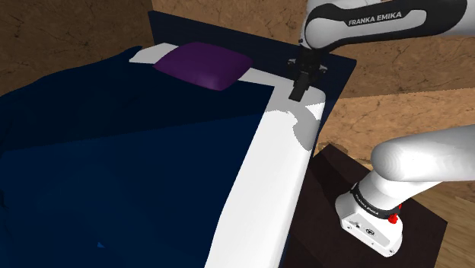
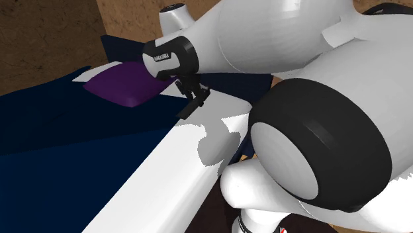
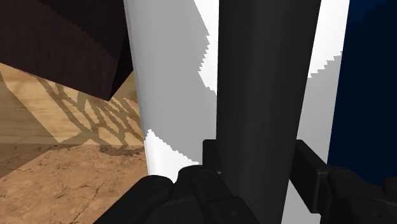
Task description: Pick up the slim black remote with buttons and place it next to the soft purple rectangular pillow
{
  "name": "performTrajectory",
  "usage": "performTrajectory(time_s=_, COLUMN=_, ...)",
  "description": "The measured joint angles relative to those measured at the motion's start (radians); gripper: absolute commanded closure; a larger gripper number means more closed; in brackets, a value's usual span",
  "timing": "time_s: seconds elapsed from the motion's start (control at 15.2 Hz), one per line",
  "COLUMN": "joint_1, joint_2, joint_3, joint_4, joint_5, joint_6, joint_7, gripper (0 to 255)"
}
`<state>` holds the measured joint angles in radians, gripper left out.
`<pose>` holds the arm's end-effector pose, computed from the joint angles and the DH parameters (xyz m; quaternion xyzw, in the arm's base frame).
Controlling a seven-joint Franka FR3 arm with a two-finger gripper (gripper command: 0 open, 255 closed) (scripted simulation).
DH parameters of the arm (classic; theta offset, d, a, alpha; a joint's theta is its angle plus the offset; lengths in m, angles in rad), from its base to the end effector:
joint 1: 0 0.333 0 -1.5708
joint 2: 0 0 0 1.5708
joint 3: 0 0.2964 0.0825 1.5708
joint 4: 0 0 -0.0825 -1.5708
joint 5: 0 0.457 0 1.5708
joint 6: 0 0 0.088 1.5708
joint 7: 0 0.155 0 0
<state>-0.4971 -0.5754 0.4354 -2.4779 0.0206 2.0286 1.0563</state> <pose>0.4750 -0.0440 0.3902 0.8255 -0.5528 0.0846 0.0762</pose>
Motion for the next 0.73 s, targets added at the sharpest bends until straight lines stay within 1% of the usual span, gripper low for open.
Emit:
performTrajectory(time_s=0.59, joint_1=-0.003, joint_2=-0.017, joint_3=-0.022, joint_4=0.11, joint_5=-0.004, joint_6=-0.126, joint_7=-0.022, gripper=255)
performTrajectory(time_s=0.73, joint_1=-0.007, joint_2=0.025, joint_3=0.009, joint_4=0.152, joint_5=-0.007, joint_6=-0.127, joint_7=0.01, gripper=255)
